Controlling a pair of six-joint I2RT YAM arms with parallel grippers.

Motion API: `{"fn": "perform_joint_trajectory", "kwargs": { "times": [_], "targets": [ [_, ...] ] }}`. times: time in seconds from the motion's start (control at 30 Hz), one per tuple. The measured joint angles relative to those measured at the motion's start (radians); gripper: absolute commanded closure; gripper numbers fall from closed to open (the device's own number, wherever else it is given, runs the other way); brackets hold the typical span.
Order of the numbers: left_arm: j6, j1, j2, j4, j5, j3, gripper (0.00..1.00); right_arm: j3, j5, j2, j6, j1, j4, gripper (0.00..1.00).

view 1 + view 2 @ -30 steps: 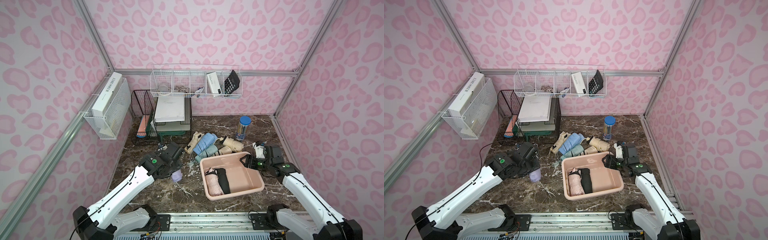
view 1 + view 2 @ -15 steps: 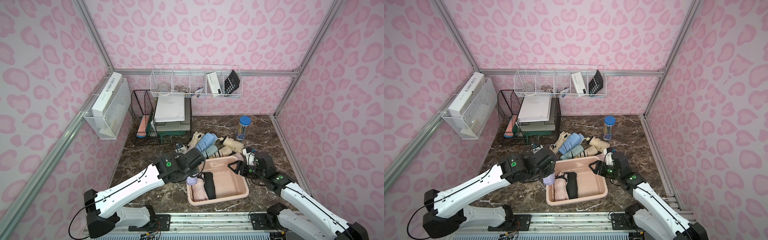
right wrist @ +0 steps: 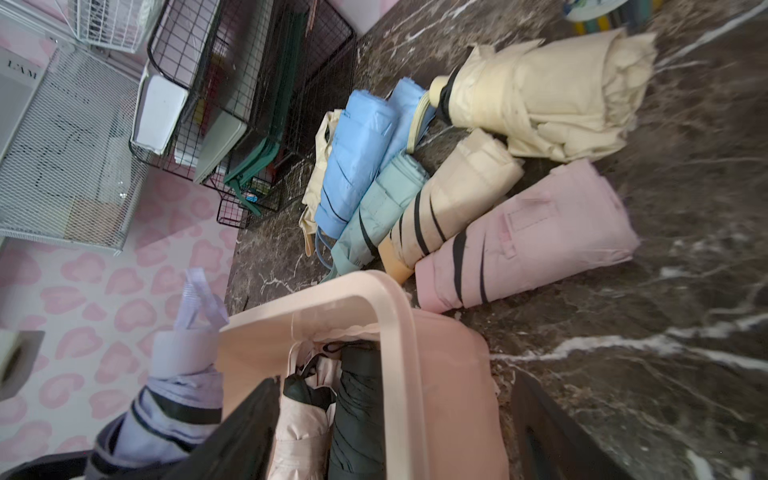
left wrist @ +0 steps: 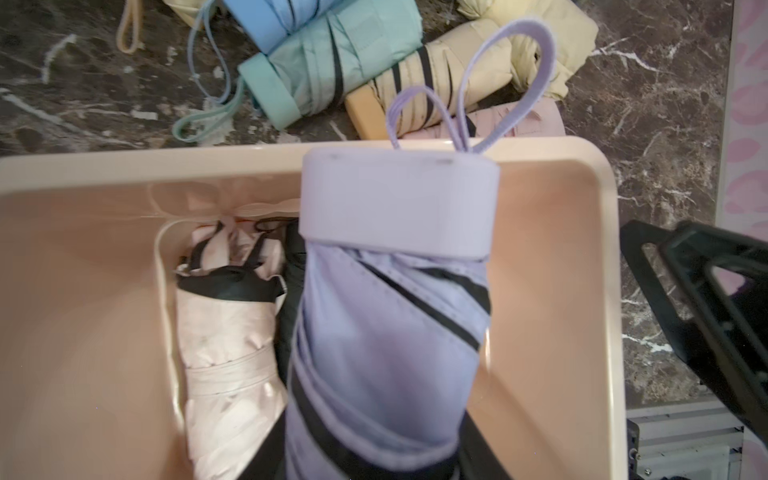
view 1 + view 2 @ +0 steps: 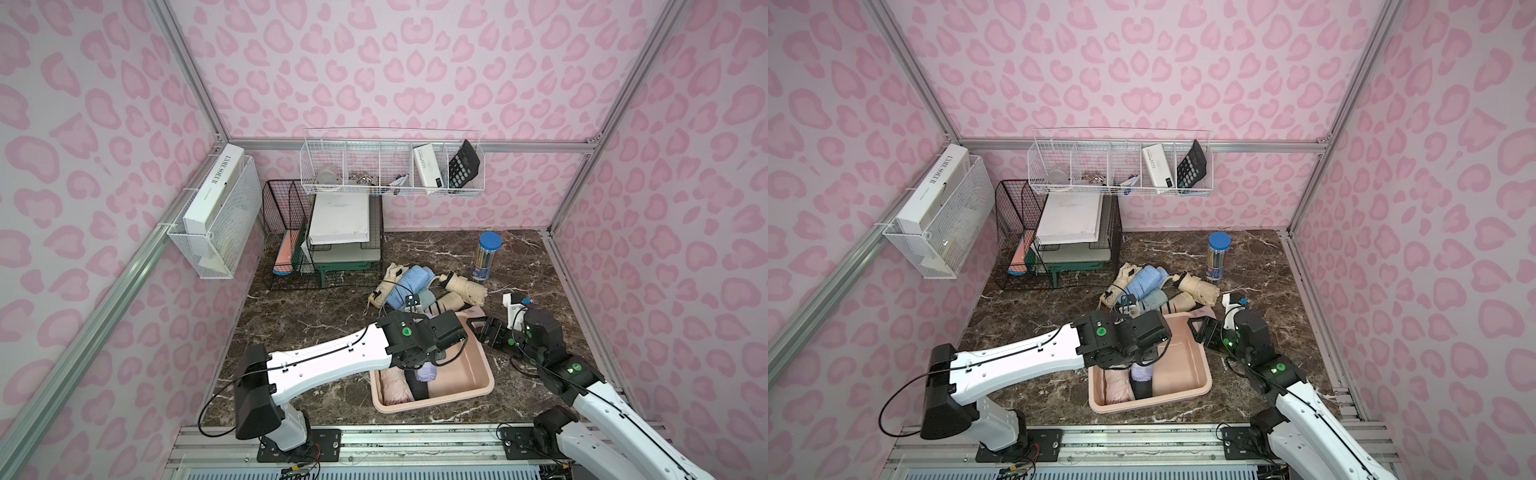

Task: Put the umbrella into the storage box
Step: Place the umbrella in the storage box.

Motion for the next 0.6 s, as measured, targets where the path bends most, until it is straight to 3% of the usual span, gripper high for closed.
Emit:
{"fn": "perform_joint_trajectory", "kwargs": {
  "times": [0.33, 0.6],
  "targets": [
    [-0.071, -0.032, 0.188, 0.068, 0.045, 0.031, 0.84, -0.026, 0.128, -0.205, 0.004, -0.028, -0.035, 0.22],
    [-0.086, -0.037, 0.282, 0.085, 0.015, 0.046, 0.84, -0.016, 0.146, -0.192, -0.015, -0.03, -0.056, 0.23]
  ]
}}
